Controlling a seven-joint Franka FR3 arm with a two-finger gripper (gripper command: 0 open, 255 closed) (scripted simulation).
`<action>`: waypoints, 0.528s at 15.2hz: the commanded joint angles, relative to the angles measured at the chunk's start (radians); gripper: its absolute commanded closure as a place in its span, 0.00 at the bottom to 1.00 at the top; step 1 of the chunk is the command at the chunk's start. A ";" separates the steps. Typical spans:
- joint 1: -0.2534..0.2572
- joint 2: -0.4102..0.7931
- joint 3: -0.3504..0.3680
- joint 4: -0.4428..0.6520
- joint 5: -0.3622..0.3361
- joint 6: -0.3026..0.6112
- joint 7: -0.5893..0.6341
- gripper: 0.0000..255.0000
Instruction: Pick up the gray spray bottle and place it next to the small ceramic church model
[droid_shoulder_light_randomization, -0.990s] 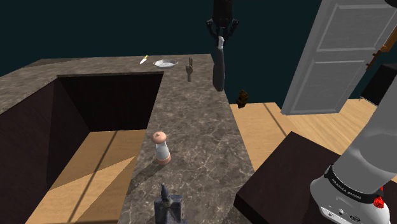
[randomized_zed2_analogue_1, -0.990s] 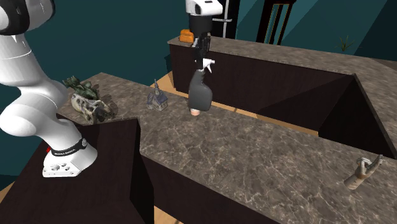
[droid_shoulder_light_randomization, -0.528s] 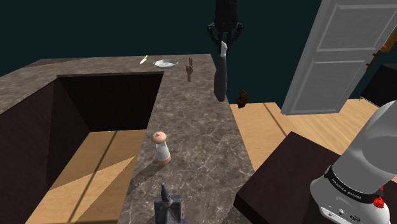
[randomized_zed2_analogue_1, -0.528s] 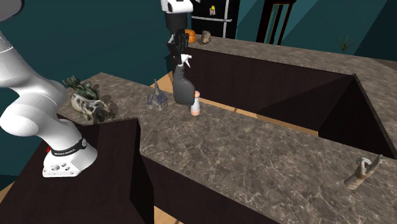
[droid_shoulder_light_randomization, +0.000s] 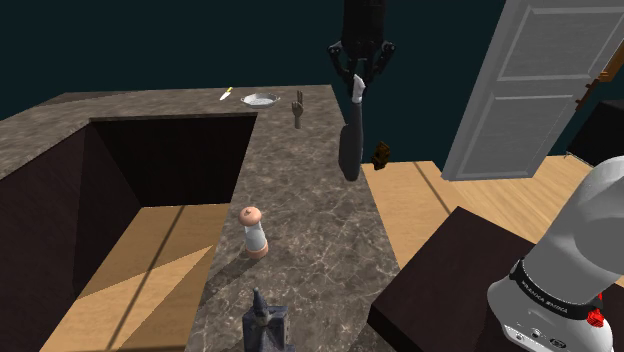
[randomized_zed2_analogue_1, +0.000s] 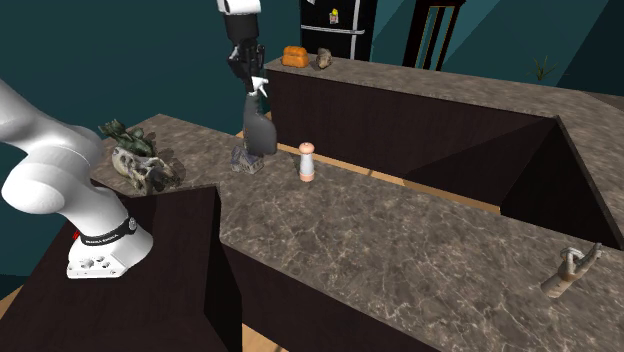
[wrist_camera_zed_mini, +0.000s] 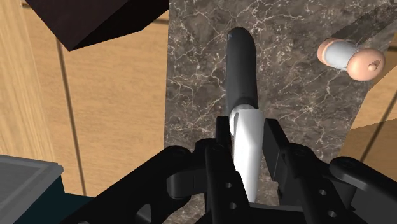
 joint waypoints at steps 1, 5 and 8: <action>0.020 -0.054 0.025 -0.054 0.018 0.002 0.039 1.00; 0.056 -0.133 0.072 -0.115 0.053 -0.013 0.110 1.00; 0.085 -0.184 0.111 -0.149 0.083 -0.026 0.167 1.00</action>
